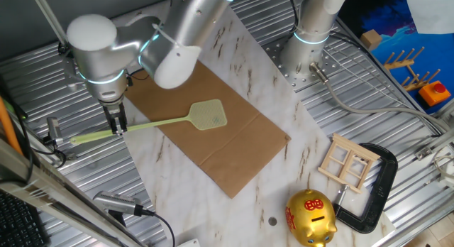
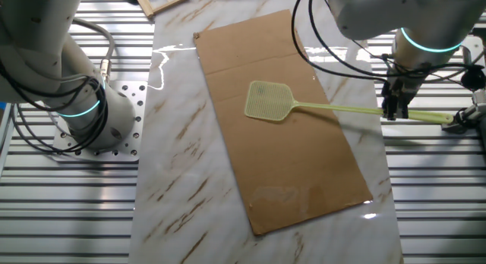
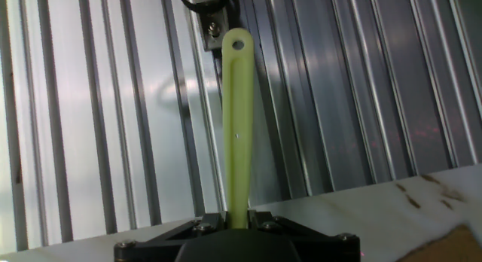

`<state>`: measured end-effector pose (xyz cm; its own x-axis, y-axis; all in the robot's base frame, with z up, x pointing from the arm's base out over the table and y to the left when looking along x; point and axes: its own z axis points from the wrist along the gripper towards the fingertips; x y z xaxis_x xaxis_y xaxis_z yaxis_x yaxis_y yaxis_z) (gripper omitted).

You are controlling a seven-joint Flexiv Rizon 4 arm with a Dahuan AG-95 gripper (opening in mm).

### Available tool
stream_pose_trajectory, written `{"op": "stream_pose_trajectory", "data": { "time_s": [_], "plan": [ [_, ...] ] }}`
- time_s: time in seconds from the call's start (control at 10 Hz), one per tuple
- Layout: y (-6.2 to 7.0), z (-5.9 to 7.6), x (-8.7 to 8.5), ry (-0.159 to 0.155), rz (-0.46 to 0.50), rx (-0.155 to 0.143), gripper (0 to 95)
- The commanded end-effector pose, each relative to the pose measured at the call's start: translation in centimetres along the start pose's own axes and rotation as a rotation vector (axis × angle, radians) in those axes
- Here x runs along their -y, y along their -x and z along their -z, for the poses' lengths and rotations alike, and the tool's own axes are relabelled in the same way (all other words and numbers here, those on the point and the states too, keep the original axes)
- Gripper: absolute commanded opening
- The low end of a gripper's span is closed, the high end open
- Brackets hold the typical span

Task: Swat with a flyswatter

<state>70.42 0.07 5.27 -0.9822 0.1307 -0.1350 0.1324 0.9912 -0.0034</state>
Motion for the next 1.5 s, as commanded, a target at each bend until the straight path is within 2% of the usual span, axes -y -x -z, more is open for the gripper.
{"op": "stream_pose_trajectory", "data": {
  "time_s": [0.1,0.2,0.3,0.5,0.6,0.7,1.0,1.2,1.5],
  "plan": [
    [0.0,0.1,0.0,0.014,-0.005,-0.054,0.0],
    [0.0,0.2,0.0,0.014,-0.005,-0.060,0.0],
    [-0.1,0.6,0.3,0.013,0.010,-0.088,0.0],
    [-0.1,1.2,0.9,0.014,0.019,-0.110,0.0],
    [-0.2,1.7,1.4,0.016,0.011,-0.136,0.0],
    [-0.2,2.0,1.8,0.018,0.002,-0.148,0.0],
    [-0.5,2.9,3.4,0.074,-0.109,-0.162,0.0],
    [-1.0,3.1,4.6,0.062,-0.129,-0.160,0.0],
    [-2.1,3.4,6.1,0.065,-0.129,-0.162,0.0]
  ]
}}
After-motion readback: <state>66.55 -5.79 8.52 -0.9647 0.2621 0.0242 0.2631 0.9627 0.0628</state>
